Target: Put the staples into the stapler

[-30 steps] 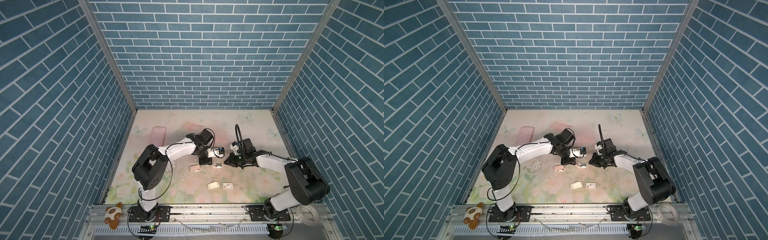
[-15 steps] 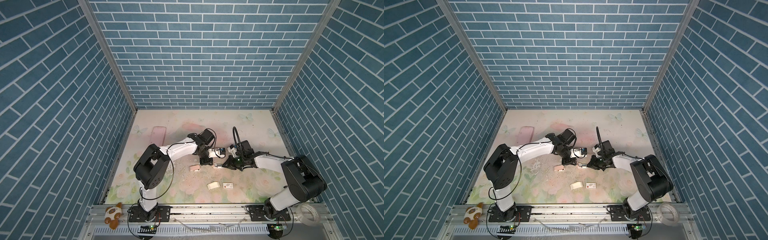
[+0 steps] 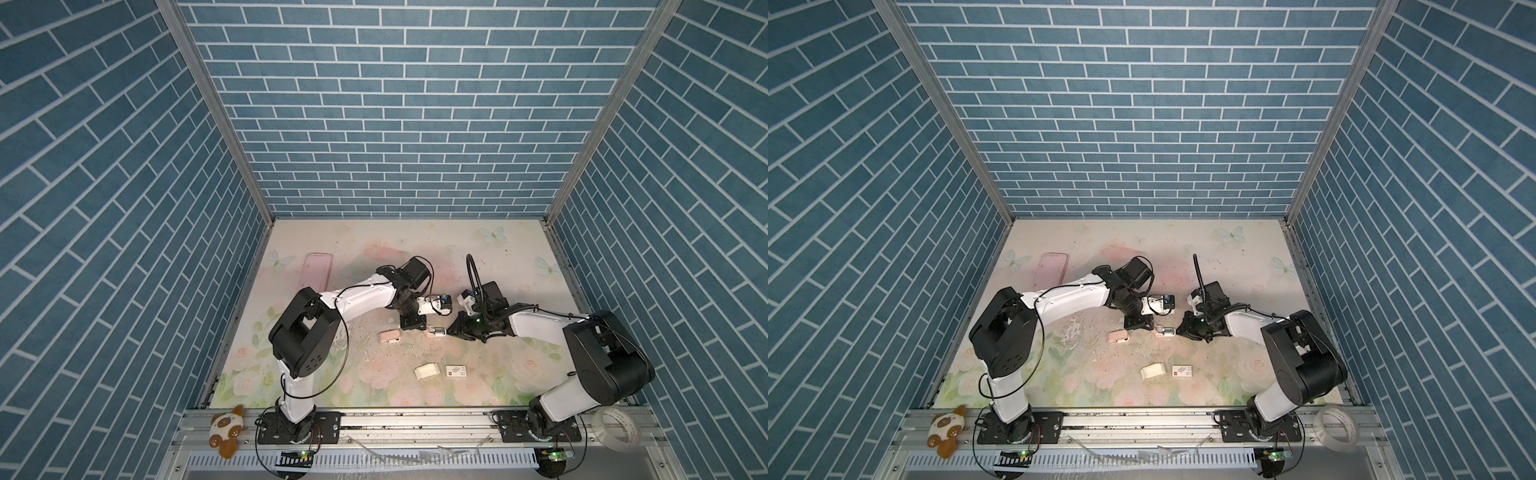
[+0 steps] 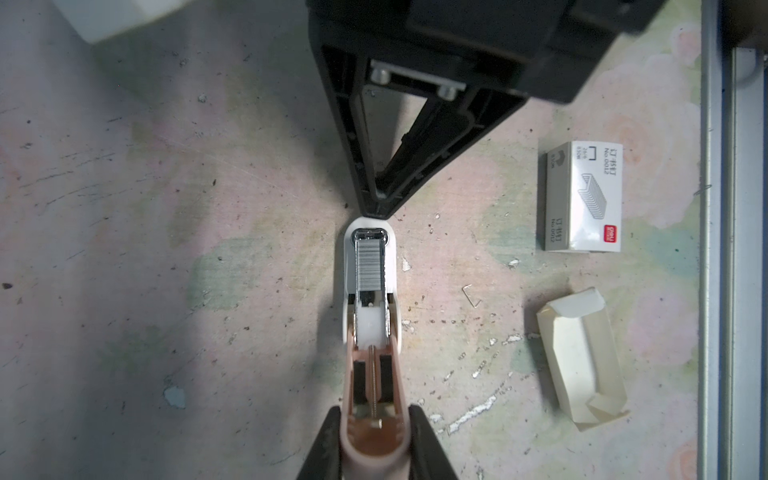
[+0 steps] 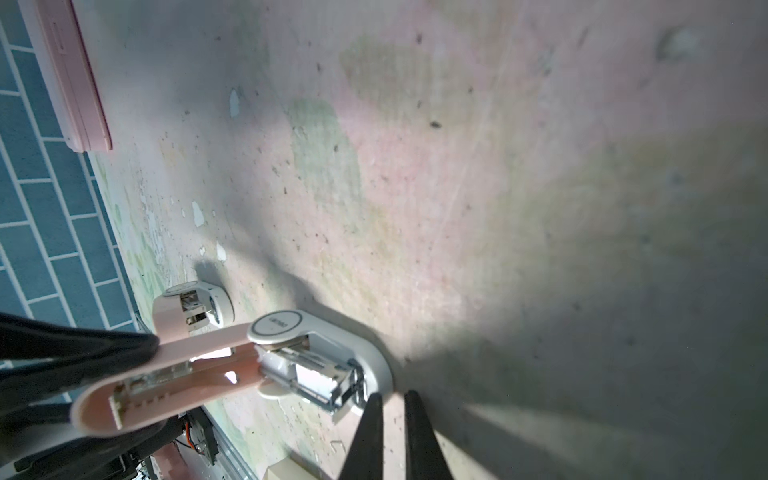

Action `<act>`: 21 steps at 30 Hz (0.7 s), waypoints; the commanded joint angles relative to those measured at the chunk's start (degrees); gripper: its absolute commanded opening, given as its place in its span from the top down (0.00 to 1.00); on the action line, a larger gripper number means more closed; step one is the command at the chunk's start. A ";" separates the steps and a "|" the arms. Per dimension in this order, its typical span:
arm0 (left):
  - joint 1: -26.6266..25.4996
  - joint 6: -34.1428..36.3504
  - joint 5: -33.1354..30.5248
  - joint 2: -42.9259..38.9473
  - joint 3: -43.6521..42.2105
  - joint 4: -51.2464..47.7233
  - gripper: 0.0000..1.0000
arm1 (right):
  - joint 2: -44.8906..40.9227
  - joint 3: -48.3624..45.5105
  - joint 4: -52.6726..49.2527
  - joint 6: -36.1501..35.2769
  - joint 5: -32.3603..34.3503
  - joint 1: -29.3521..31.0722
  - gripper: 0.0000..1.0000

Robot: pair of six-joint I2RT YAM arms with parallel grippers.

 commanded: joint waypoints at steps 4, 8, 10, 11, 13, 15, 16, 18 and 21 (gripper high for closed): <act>-0.49 0.52 0.28 0.95 0.83 -1.43 0.80 | -0.83 -0.64 -0.35 -0.55 1.13 0.20 0.87; -0.57 0.46 0.52 1.15 1.31 -1.40 0.80 | -0.45 -0.60 0.55 -0.37 0.22 0.18 0.87; -0.57 0.49 0.54 1.28 1.41 -1.48 0.80 | 0.11 -0.51 0.88 -0.32 -0.13 0.22 0.87; -0.66 0.49 0.52 1.38 1.57 -1.59 0.80 | 0.30 -0.51 1.20 -0.24 -0.26 0.18 0.87; -0.66 0.57 0.52 1.47 1.60 -1.56 0.80 | 0.31 -0.51 1.26 -0.19 -0.31 0.23 0.87; -0.66 0.60 0.51 1.43 1.71 -1.75 0.80 | 0.20 -0.63 1.26 -0.28 -0.31 0.19 0.87; -0.66 0.66 0.36 1.46 1.59 -1.66 0.80 | -0.05 -0.63 1.26 -0.28 -0.22 0.18 0.87; -0.66 0.75 0.43 1.45 1.63 -1.75 0.80 | -0.26 -0.60 1.25 -0.28 -0.39 0.24 0.87; -0.66 0.84 0.26 1.52 1.66 -1.75 0.80 | -0.45 -0.56 1.17 -0.24 -0.13 0.20 0.87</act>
